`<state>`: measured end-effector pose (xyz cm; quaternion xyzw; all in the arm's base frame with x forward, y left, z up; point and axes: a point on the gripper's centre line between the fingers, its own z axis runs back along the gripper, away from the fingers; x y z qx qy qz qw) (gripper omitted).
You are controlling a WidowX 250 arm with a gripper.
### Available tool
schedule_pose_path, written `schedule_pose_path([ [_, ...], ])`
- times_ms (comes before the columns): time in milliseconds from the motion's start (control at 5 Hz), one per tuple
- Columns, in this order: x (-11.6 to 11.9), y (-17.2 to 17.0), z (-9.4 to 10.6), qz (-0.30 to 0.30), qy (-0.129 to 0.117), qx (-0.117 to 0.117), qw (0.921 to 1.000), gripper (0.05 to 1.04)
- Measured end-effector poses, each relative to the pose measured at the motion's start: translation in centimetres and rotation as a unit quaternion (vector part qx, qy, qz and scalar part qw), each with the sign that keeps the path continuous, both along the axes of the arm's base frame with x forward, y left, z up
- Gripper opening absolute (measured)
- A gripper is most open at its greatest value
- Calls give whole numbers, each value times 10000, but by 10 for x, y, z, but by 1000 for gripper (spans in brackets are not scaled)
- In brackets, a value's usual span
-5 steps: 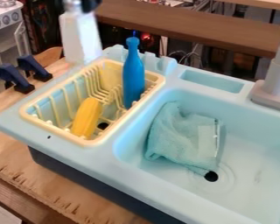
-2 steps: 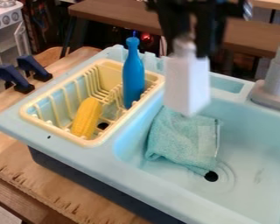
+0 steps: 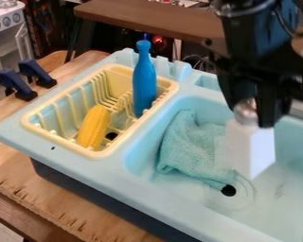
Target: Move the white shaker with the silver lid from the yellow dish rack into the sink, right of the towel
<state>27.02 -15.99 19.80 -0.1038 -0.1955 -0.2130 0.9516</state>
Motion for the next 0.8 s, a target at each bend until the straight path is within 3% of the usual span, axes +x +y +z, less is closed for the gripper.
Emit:
schedule_pose_path([
  [200, 13, -12, -21, -91, 69, 131, 9998, 521],
  [400, 31, -14, -21, -52, -70, 29, 10000, 521],
  [600, 47, -8, -38, 226, 13, -80, 9997, 521],
  [800, 57, -9, -42, 371, 20, -122, 9992, 521],
])
